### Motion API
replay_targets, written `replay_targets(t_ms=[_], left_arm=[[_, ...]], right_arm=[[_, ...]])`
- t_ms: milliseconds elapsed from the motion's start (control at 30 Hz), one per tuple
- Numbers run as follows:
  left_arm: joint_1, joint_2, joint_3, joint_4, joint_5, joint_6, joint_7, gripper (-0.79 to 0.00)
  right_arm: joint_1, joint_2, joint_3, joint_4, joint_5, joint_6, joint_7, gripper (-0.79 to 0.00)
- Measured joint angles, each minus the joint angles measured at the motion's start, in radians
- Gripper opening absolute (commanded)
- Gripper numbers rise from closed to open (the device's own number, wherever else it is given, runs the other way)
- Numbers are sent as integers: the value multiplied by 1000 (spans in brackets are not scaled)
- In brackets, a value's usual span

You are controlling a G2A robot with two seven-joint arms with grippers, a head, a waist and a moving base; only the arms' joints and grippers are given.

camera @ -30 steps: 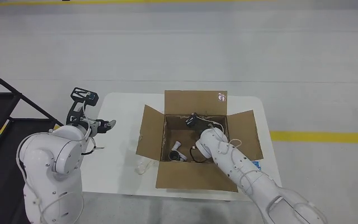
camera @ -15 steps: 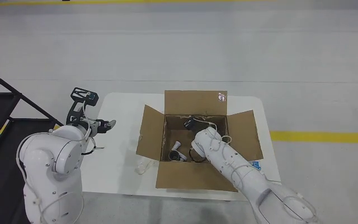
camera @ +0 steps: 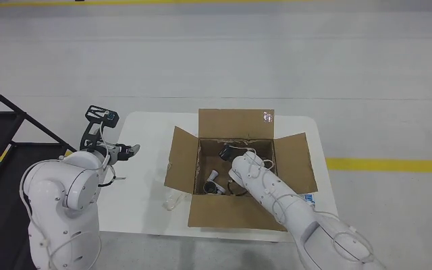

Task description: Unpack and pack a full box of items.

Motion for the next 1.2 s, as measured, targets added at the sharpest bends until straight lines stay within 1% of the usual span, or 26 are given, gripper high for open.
replay_targets(t_ms=[67, 100, 233, 333, 433, 533, 567, 667, 833, 900, 933, 1067, 1200], left_arm=[[0, 0, 0, 0, 0, 0, 0, 0], [0, 0, 0, 0, 0, 0, 0, 0], [0, 0, 0, 0, 0, 0, 0, 0], [0, 0, 0, 0, 0, 0, 0, 0], [0, 0, 0, 0, 0, 0, 0, 0], [0, 0, 0, 0, 0, 0, 0, 0], [0, 0, 0, 0, 0, 0, 0, 0], [0, 0, 0, 0, 0, 0, 0, 0], [0, 0, 0, 0, 0, 0, 0, 0], [0, 0, 0, 0, 0, 0, 0, 0], [0, 0, 0, 0, 0, 0, 0, 0], [0, 0, 0, 0, 0, 0, 0, 0], [0, 0, 0, 0, 0, 0, 0, 0]], right_arm=[[2, -6, -3, 6, 4, -31, 6, -339], [3, -8, -5, 6, 1, -43, 12, -354], [-5, -14, -11, -27, -2, -105, 23, -302], [-6, -10, -5, -41, -30, -82, 38, -299], [-1, -6, 3, -32, -58, -58, 53, -314], [1, -7, 2, -21, -75, -65, 56, -305], [3, -9, 1, -16, -81, -68, 56, -329], [8, -15, -1, -3, -95, -69, 58, -314], [14, -25, 1, 19, -104, -65, 55, -237], [17, -28, 3, 30, -104, -69, 51, -228], [19, -30, 5, 40, -102, -72, 48, -203], [27, -38, 12, 68, -92, -80, 35, -200], [34, -46, 19, 94, -80, -93, 21, -219]])
